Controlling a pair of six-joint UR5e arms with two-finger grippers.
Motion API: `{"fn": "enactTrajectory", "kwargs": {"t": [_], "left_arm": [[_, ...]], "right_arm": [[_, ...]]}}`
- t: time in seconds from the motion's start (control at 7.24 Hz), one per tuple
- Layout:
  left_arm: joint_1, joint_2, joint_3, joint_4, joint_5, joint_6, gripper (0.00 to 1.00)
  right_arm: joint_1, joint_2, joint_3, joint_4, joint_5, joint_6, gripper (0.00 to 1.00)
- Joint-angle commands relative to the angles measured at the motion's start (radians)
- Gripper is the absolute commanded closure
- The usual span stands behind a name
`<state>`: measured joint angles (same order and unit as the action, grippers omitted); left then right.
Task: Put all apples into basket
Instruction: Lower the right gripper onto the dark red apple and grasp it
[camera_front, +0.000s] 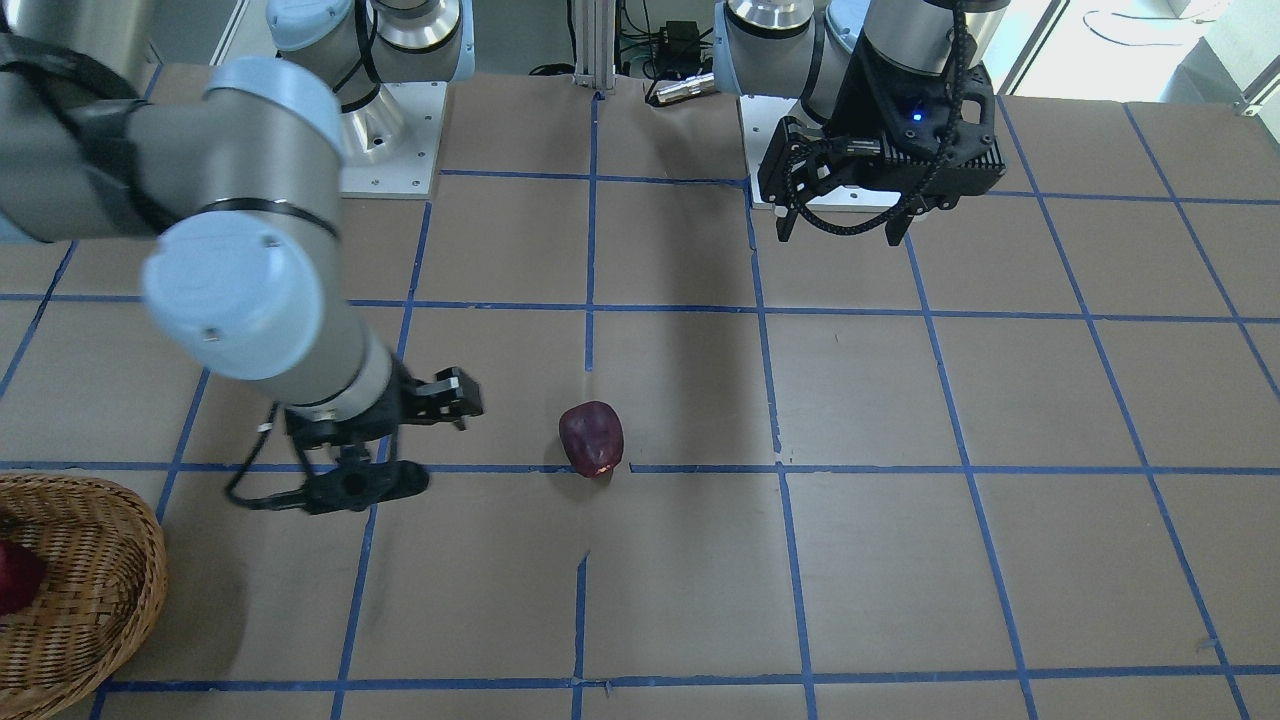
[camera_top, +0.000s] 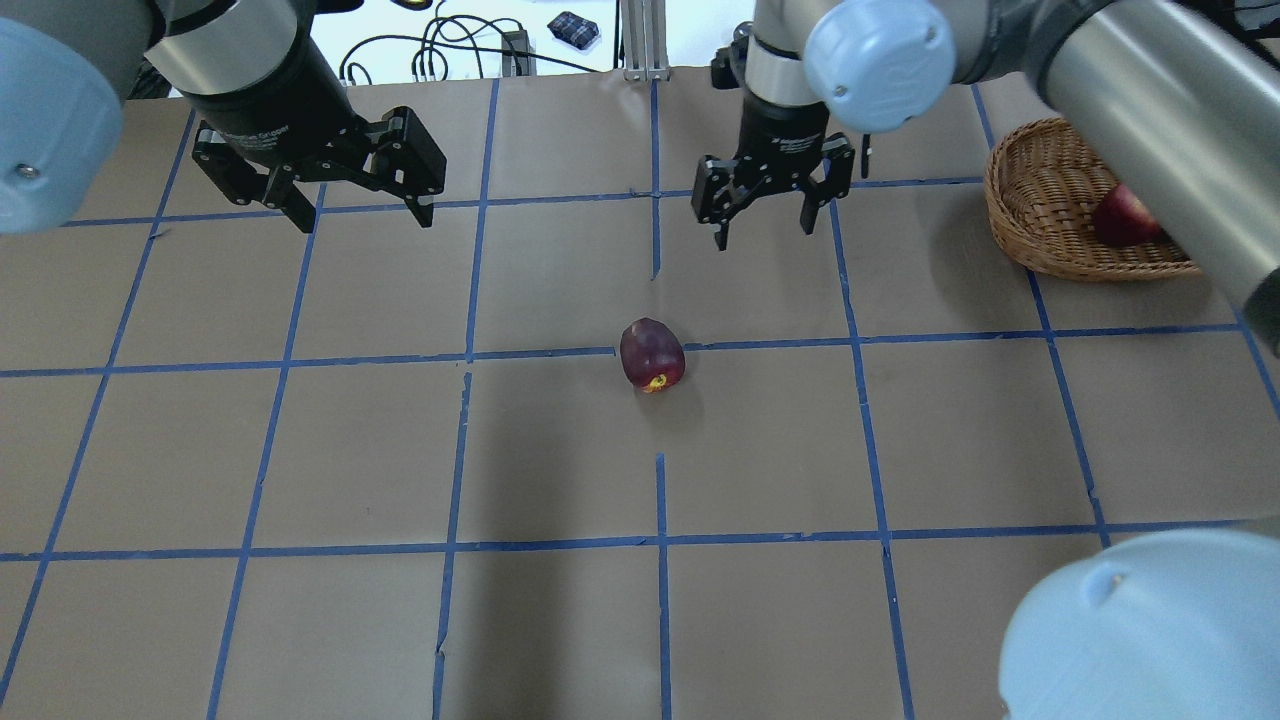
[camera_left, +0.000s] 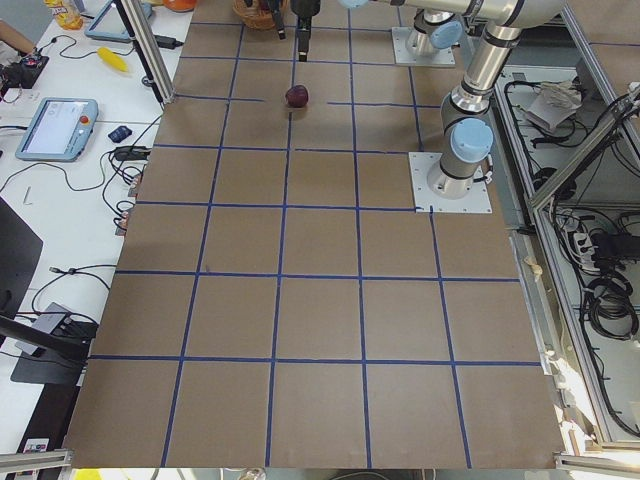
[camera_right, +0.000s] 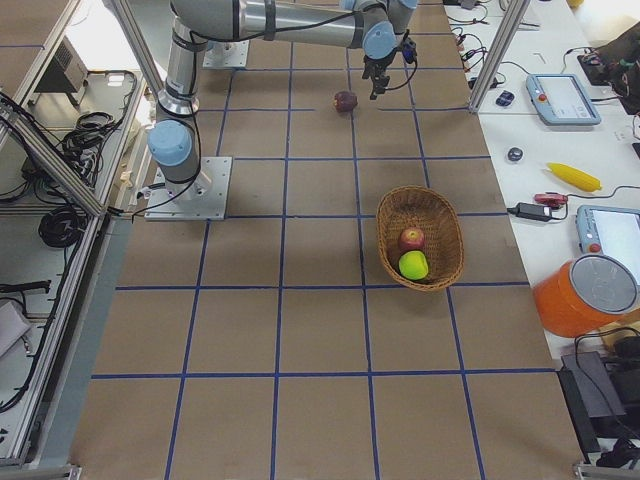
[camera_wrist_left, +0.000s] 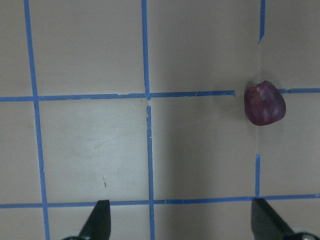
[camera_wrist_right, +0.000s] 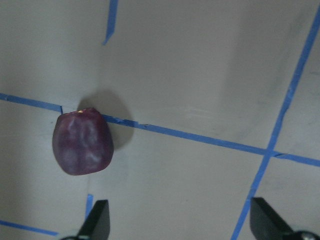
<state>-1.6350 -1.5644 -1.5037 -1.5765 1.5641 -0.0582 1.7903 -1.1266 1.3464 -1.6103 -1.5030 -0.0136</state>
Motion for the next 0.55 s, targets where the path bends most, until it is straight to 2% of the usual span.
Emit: {"fn": "enactTrajectory", "kwargs": {"t": [0.0,0.28,0.41], "left_arm": [[0.004,0.0,-0.001,0.004,-0.002,0.0,0.0],[0.004,0.001,0.0,0.004,-0.001,0.0,0.0],[0.006,0.003,-0.001,0.004,0.001,0.0,0.0]], "right_arm": [[0.11,0.031,0.09,-0.157,0.009,0.053,0.0],[0.127,0.056,0.193,-0.363,0.014,0.073,0.0],[0.142,0.068,0.223,-0.4,0.009,0.09,0.0]]}}
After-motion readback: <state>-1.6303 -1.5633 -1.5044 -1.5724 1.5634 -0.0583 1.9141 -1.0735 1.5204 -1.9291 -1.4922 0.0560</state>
